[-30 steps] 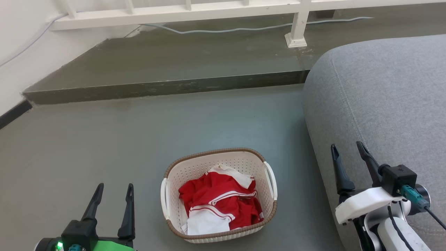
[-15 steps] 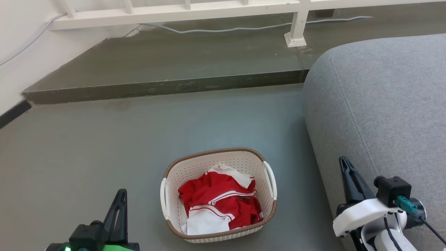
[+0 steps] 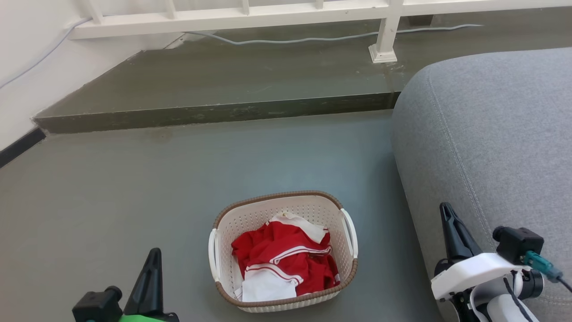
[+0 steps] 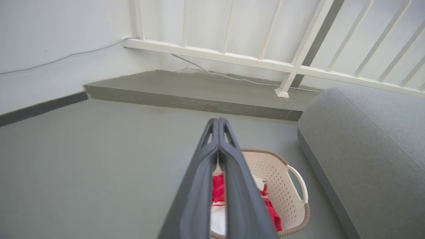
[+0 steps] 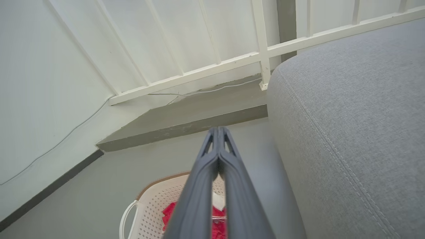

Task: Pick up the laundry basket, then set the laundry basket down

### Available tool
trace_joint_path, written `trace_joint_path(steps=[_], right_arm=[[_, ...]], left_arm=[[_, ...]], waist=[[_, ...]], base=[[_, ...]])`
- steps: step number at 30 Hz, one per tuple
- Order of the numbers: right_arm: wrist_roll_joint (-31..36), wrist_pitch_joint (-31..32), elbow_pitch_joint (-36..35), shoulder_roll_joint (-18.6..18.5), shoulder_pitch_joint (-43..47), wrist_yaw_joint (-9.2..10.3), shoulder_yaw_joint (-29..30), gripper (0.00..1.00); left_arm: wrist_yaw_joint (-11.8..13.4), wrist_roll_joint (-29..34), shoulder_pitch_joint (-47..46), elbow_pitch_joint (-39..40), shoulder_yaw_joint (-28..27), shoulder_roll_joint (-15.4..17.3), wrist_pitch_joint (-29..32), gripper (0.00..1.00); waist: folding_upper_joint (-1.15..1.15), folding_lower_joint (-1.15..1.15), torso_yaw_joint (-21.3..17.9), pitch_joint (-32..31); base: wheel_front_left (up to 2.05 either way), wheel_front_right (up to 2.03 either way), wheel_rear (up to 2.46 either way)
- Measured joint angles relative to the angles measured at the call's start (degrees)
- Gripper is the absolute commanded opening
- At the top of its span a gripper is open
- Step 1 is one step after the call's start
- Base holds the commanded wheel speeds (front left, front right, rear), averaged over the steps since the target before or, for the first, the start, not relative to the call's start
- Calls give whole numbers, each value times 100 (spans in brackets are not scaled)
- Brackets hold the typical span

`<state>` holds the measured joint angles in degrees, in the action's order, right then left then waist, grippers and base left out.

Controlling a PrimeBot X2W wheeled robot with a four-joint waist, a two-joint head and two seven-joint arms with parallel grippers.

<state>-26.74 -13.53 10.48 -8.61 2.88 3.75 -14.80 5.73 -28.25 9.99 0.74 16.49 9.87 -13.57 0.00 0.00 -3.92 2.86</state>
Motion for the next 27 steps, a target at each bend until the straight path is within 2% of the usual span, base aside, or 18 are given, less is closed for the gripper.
trace_joint_path(steps=[9, 27], right_arm=[[-777, 188, -3, 99, -2, -81, 222, 0], [-2075, 508, 15, 113, -36, -247, 567, 0]], left_arm=[[-36, -725, -8, -32, -192, -42, 169, 0], [-271, -2086, -192, -253, -494, -58, 455, 0]], waist=[[0, 0, 40, -24], [0, 0, 114, -71]], base=[[0, 0, 0], [0, 0, 0]])
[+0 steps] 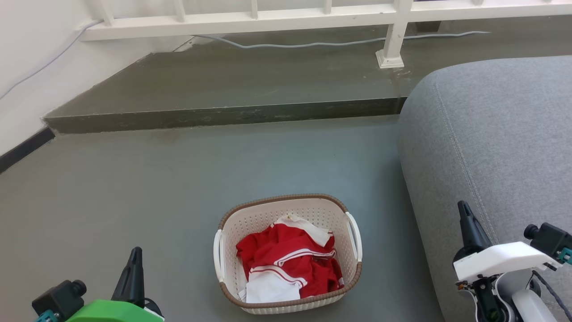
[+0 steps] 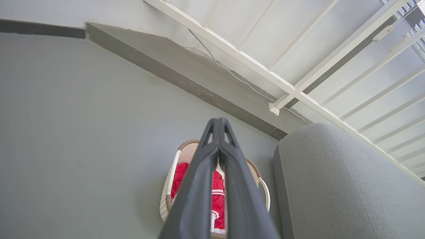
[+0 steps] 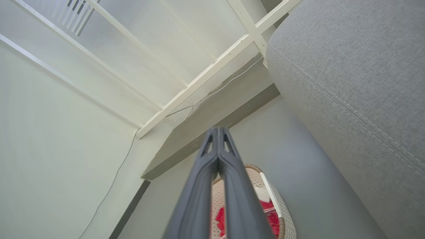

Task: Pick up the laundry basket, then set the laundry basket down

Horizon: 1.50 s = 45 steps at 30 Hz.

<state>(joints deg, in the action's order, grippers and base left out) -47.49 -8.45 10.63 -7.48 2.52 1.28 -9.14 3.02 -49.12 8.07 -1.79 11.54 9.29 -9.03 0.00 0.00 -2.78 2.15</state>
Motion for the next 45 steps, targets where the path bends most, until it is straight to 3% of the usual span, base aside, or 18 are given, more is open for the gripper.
trace_joint_path(steps=[45], right_arm=[[-3500, 810, 298, 157, -352, -549, 883, 0]], left_arm=[[-661, -3498, -686, -881, -673, -159, 756, 0]], waist=[[0, 0, 203, -141]], base=[[0, 0, 0]])
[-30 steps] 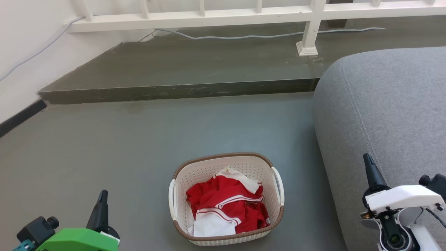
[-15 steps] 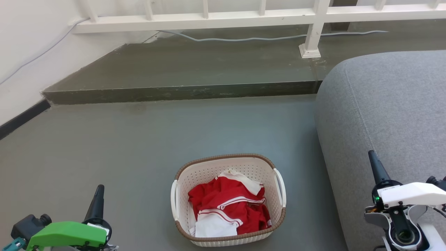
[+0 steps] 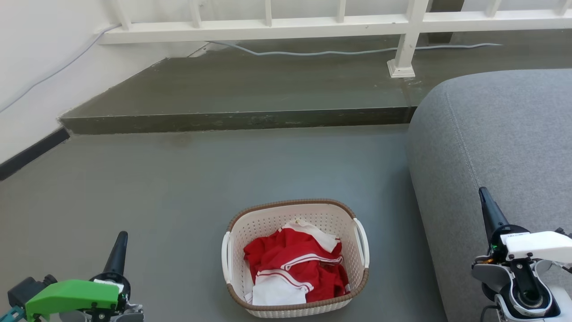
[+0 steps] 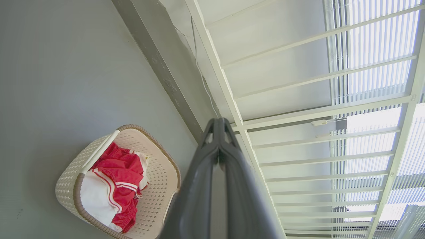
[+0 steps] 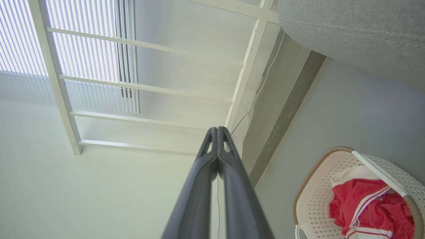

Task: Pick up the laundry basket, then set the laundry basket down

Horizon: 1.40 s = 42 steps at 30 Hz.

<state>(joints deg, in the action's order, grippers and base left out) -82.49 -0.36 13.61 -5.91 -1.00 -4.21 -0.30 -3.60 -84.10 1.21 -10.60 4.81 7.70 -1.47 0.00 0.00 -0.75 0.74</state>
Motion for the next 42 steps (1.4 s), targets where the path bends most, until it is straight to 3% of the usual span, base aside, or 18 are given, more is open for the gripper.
trace_joint_path(steps=[17, 42], right_arm=[[-1282, 267, 121, 46, -132, -232, 318, 0], [-1296, 269, 175, 49, -202, -233, 339, 0]], left_arm=[[-268, -1262, -282, -296, -279, -104, 245, 0], [-294, -1271, -309, -390, -289, -126, 252, 0]], waist=[[0, 0, 73, -52], [0, 0, 74, -55]], base=[[0, 0, 0], [0, 0, 0]])
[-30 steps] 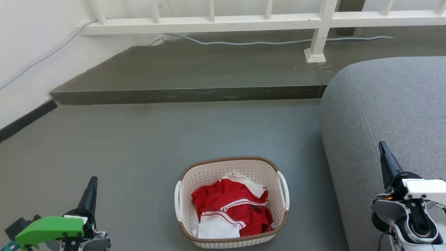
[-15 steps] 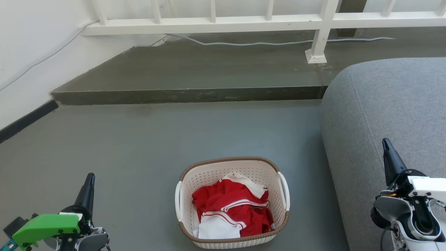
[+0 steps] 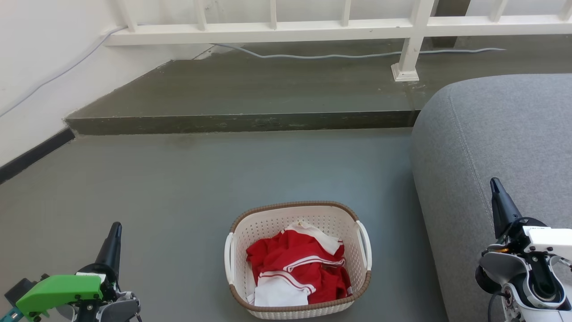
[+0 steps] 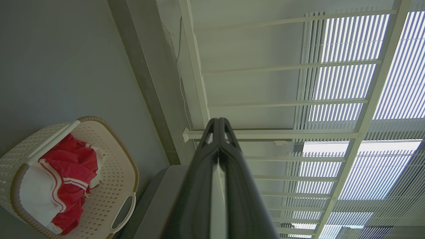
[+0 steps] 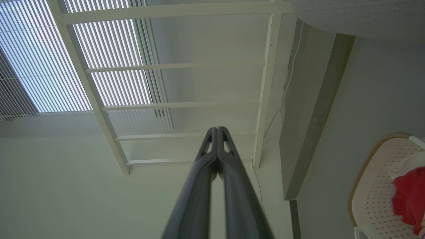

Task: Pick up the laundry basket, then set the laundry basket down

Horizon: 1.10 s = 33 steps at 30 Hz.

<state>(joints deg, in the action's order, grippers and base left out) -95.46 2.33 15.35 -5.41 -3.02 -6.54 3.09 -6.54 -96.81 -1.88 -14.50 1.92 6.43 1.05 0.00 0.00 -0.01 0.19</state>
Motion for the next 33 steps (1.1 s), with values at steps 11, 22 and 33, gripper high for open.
trace_joint_path(steps=[11, 22, 33], right_arm=[[0, 31, 18, 2, -2, 0, 7, 0], [0, 32, 31, 4, -4, 0, 11, 0], [0, 32, 45, 7, -5, -1, 18, 0]], left_arm=[[-2, 1, -58, -27, -4, -4, 0, 0], [-33, 1, -58, -62, -11, -7, 1, 0], [-33, 1, -59, -107, -18, -9, 43, 0]], waist=[[0, 0, 0, -1], [0, 0, 0, -2], [0, 0, 0, -3]], base=[[0, 0, 0], [0, 0, 0], [0, 0, 0]])
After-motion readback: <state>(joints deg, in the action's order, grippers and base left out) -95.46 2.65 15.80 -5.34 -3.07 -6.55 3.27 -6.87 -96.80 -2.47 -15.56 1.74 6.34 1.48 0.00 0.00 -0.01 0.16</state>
